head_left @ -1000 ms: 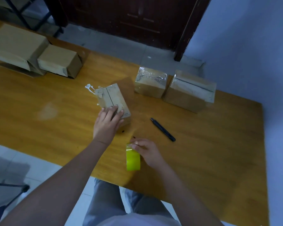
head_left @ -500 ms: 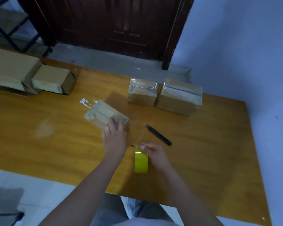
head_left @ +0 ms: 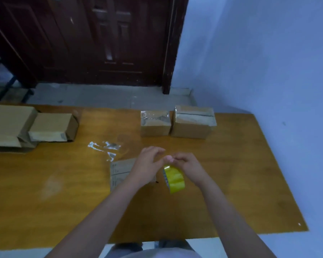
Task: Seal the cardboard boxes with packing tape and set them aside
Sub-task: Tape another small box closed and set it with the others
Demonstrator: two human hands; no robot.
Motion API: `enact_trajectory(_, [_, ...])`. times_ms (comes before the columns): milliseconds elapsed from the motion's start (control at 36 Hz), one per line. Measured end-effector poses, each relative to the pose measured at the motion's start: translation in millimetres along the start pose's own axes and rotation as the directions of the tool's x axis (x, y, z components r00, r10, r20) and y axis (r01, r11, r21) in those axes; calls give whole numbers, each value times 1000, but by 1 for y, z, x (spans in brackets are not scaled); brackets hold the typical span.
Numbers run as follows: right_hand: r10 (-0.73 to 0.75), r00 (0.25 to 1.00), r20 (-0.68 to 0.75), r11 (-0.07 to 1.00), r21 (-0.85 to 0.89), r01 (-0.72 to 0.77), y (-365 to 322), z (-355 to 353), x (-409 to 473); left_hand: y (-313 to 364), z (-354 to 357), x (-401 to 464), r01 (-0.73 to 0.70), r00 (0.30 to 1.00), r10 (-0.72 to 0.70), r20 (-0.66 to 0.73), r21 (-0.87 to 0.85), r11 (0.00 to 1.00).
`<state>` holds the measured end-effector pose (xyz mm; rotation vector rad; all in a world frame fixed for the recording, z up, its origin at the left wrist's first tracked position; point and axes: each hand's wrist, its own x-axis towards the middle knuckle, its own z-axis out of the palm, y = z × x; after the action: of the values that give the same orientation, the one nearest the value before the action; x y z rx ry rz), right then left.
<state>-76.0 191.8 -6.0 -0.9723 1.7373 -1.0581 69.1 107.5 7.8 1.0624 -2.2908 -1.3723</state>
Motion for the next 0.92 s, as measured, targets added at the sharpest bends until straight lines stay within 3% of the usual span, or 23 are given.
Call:
enact_trajectory(83, [-18, 1000, -21, 1000, 20, 19, -18, 6, -2, 6, -9, 8, -64, 997, 65, 51, -24, 998])
enact_trajectory(194, [5, 996, -94, 1000, 2, -5, -32, 12, -6, 4, -27, 17, -109, 994, 110, 10, -45, 993])
enact_trajectory(306, [17, 987, -158, 1000, 21, -14, -43, 17, -14, 3, -46, 18, -210, 962, 201, 185, 27, 977])
enact_trajectory(417, [18, 975, -219, 999, 35, -10, -52, 24, -20, 4, -51, 14, -244, 933, 271, 236, -137, 960])
enact_trajectory(500, [17, 975, -223, 1000, 9, -16, -60, 27, -25, 11, -52, 8, -327, 909, 358, 212, -167, 930])
enact_trajectory(611, [8, 976, -216, 999, -51, -20, -66, 29, -30, 14, -52, 7, -342, 930, 357, 91, -145, 929])
enact_trajectory(694, [8, 974, -225, 996, -85, -27, -69, 30, -31, 14, -53, 6, -367, 920, 380, 100, -127, 922])
enact_trajectory(917, [2, 972, -234, 998, -55, -15, -71, 34, -35, 10, -53, -1, -275, 939, 313, 143, -235, 932])
